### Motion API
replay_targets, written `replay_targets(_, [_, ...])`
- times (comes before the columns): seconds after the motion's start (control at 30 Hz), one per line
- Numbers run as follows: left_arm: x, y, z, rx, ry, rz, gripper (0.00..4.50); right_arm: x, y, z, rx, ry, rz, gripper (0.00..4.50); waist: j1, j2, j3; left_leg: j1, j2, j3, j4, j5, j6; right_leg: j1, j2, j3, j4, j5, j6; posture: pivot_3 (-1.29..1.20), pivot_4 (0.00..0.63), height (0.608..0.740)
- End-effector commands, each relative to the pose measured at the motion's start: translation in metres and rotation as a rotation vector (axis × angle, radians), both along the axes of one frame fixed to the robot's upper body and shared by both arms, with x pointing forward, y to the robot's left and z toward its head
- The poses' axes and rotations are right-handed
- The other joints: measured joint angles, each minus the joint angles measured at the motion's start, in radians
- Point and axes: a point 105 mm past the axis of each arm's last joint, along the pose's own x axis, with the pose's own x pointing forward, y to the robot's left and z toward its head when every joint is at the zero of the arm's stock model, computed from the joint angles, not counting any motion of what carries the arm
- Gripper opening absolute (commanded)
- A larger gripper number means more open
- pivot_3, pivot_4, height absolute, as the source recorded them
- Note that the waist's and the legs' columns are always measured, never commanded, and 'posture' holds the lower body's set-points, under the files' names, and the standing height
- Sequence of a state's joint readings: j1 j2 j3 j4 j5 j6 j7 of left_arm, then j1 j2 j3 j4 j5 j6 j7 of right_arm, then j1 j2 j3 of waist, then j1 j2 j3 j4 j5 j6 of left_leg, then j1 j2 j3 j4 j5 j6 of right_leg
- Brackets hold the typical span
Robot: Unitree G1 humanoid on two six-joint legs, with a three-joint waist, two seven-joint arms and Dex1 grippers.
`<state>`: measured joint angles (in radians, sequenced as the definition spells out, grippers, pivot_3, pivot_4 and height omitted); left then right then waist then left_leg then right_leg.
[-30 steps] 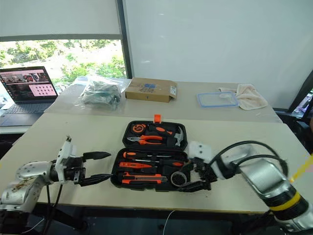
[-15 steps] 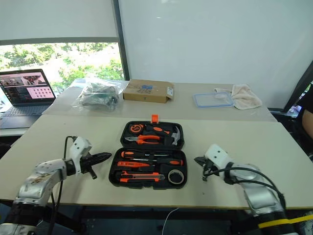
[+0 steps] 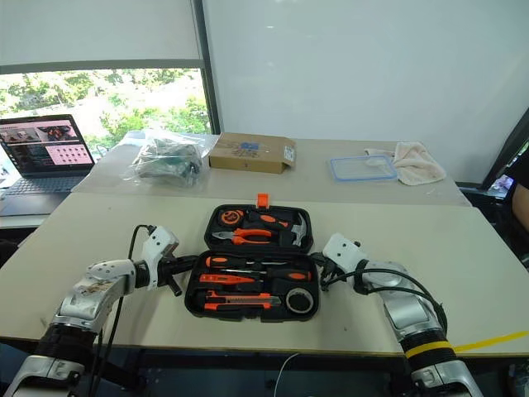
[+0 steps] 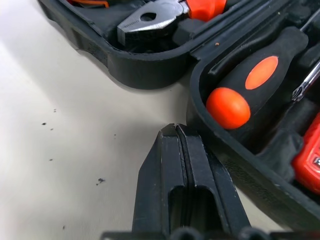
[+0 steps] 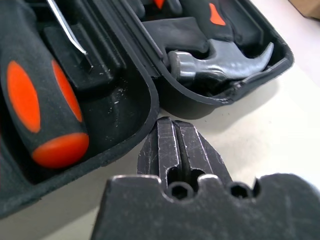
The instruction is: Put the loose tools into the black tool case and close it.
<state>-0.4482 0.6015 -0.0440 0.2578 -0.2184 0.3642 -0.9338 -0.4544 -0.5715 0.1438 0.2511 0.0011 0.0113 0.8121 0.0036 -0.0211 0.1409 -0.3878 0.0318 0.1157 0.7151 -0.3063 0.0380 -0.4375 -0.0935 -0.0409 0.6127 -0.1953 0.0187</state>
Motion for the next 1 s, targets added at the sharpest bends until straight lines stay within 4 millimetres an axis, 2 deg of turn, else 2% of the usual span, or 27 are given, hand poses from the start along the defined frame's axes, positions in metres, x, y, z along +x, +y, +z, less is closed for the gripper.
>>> replay_targets(0.03, [-0.001,-0.032,0.006,-0.01,-0.038,-0.157,0.06,-0.008,0.017,0.01,-0.003,-0.017,0.137,0.0,0.001,0.0,0.0,0.0,0.0,0.0,0.0,0.0,0.0,0.0,0.0,0.0,0.0,0.0,0.0,0.0,0.15,0.74])
replay_targets(0.17, [-0.005,-0.041,0.006,-0.026,-0.034,-0.203,0.06,-0.017,0.015,0.009,-0.011,0.019,0.166,0.0,0.003,0.0,0.0,-0.001,0.0,0.0,-0.001,0.0,0.001,0.0,0.0,0.0,-0.001,0.0,0.001,0.0,0.15,0.74])
replay_targets(0.33, [-0.019,-0.04,-0.003,-0.019,-0.019,-0.213,0.06,-0.025,0.009,0.007,-0.017,0.03,0.155,0.0,0.002,0.0,0.0,-0.001,0.0,0.0,-0.001,0.0,0.001,0.0,0.0,-0.001,-0.002,-0.001,0.001,0.0,0.15,0.74])
replay_targets(0.6, [-0.018,-0.016,-0.004,-0.019,-0.048,-0.108,0.06,-0.03,-0.005,0.008,-0.029,0.049,0.131,0.0,0.004,0.0,0.0,0.001,0.0,0.0,0.0,0.0,0.001,0.001,-0.001,0.0,-0.001,-0.001,0.001,0.0,0.15,0.74])
replay_targets(0.73, [-0.012,0.013,0.01,-0.056,-0.054,-0.003,0.06,-0.033,-0.014,0.022,0.042,0.121,0.082,0.0,0.001,0.0,0.0,0.001,0.0,0.0,0.0,0.0,0.0,0.0,0.0,0.0,-0.001,-0.001,0.001,0.0,0.15,0.74])
replay_targets(0.8, [-0.018,0.039,0.01,0.01,0.041,0.041,0.56,-0.04,-0.024,0.032,0.074,0.232,0.027,0.58,-0.003,0.0,0.0,0.001,0.001,0.0,0.0,0.0,0.0,0.0,0.0,0.0,0.0,-0.001,0.001,0.0,0.15,0.74])
replay_targets(0.83, [-0.021,0.045,0.016,-0.018,0.075,0.044,0.79,-0.043,-0.028,0.036,0.08,0.282,0.004,0.8,-0.006,0.0,0.0,0.0,0.001,0.0,0.0,0.0,0.0,-0.001,0.0,0.0,0.0,-0.001,0.001,0.0,0.15,0.74])
replay_targets(0.9, [-0.023,0.048,0.028,-0.078,0.126,0.053,1.52,-0.045,-0.03,0.043,0.119,0.376,-0.055,1.49,-0.009,0.0,0.0,0.001,0.003,-0.001,0.0,0.0,0.0,-0.001,0.0,0.001,0.002,-0.001,0.0,0.0,0.15,0.74])
replay_targets(1.0, [-0.016,0.05,0.042,-0.122,0.205,0.115,2.54,-0.041,-0.026,0.053,0.205,0.53,-0.149,2.48,-0.01,0.0,0.0,0.001,0.002,-0.001,0.001,-0.001,0.002,-0.001,-0.002,0.001,0.001,-0.001,0.0,0.0,0.15,0.74])
